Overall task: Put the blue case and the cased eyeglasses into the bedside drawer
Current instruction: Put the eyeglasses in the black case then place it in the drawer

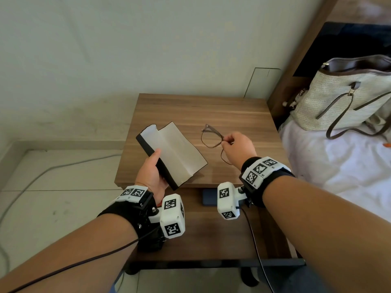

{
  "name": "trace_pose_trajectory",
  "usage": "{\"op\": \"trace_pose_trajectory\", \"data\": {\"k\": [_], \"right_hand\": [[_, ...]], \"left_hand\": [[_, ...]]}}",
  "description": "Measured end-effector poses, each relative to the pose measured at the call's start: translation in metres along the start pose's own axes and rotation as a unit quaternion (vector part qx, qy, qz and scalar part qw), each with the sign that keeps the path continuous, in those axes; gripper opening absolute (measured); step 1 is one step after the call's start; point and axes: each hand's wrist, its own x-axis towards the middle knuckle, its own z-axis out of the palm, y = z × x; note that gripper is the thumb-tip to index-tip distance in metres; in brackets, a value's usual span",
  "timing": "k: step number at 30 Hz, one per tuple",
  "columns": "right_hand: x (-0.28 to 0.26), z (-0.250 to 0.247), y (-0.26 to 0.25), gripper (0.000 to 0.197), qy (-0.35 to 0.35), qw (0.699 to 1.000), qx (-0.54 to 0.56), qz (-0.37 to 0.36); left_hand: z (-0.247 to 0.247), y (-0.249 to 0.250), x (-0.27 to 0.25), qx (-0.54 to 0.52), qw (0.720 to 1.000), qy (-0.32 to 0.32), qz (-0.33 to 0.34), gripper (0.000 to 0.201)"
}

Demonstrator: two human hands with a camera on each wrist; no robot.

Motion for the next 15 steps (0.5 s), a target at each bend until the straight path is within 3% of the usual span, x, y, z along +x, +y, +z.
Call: {"op": "trace_pose_trajectory", "data": {"k": [6,15], "right_hand": [[-0.029,-0.027,-0.026,0.009,0.019,0.986,0.164,-0.021],[-0.078,-0.033,-0.035,0.005,-0.024,0.973,0.227,-0.034]], "left_hand": [[0.015,-0.008,-0.020,-0.003,0.998,-0.049,-0.028,0.044],[0.042,-0.028,-0.061,0.016,0.992,-0.127,-0.012,0.039]]}}
